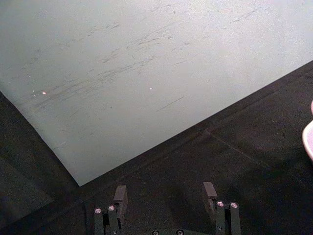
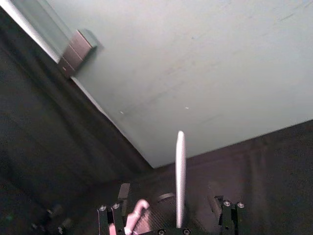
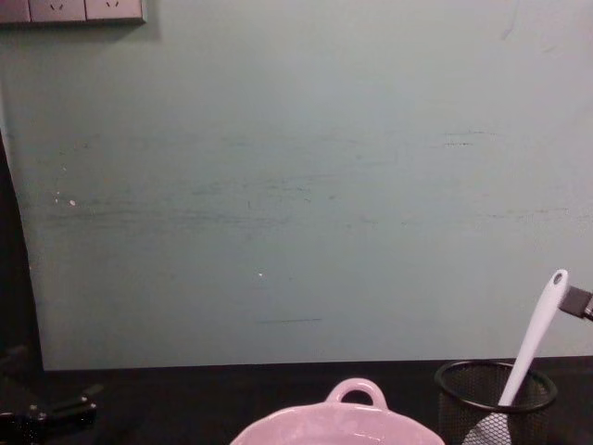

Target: Use the one hand to pick up the spoon and stir the clear water in the bowl.

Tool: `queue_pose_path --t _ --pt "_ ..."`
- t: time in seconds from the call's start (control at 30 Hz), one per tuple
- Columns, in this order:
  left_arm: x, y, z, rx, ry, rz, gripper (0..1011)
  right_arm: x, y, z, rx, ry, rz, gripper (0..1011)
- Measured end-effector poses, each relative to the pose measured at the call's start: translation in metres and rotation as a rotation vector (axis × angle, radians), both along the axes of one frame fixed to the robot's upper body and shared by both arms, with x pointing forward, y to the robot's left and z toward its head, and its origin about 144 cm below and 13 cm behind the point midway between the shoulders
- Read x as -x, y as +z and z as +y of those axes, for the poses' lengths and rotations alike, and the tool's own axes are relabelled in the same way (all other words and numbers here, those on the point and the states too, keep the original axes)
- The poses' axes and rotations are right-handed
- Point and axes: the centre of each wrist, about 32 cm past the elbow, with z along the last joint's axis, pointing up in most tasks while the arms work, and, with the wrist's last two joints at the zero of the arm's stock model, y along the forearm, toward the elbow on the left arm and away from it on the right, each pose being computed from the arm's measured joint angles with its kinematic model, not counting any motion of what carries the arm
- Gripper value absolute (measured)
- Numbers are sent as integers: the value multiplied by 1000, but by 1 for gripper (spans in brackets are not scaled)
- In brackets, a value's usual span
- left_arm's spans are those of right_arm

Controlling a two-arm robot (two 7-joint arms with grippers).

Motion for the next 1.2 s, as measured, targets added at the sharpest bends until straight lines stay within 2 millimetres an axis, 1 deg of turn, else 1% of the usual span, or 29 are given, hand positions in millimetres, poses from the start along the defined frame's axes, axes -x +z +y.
queue_pose_path --t 0.07,0.13,0.2,0.33,0.37,0.5,0.6,0.67,0.8,0.83,0.93,1.2 --pt "0 0 0 0 0 0 1011 8 2 -4 50 -16 3 1002" --pt "0 0 0 0 0 0 1011 12 3 -7 92 -29 8 1003" --pt "0 0 0 0 0 0 1011 15 4 -9 136 -45 11 1002" --pt "0 0 0 0 0 0 1011 17 7 -13 302 -96 13 1003" --pt "0 0 0 0 0 0 1011 15 9 -12 367 -110 2 1002" --pt "0 0 0 0 0 0 1011 8 15 -8 510 -135 -29 1002" --pt "0 0 0 0 0 0 1011 -4 19 -2 670 -151 -48 1002" --pt "0 0 0 0 0 0 1011 -9 20 0 736 -153 -54 1002" --pt "0 0 0 0 0 0 1011 -26 22 8 915 -163 -78 1002" --pt "0 0 0 0 0 0 1011 -26 22 8 915 -163 -78 1003" --pt "0 0 0 0 0 0 1011 -38 21 14 1010 -166 -99 1003" --pt "0 0 0 0 0 0 1011 -55 15 20 1076 -175 -161 1003"
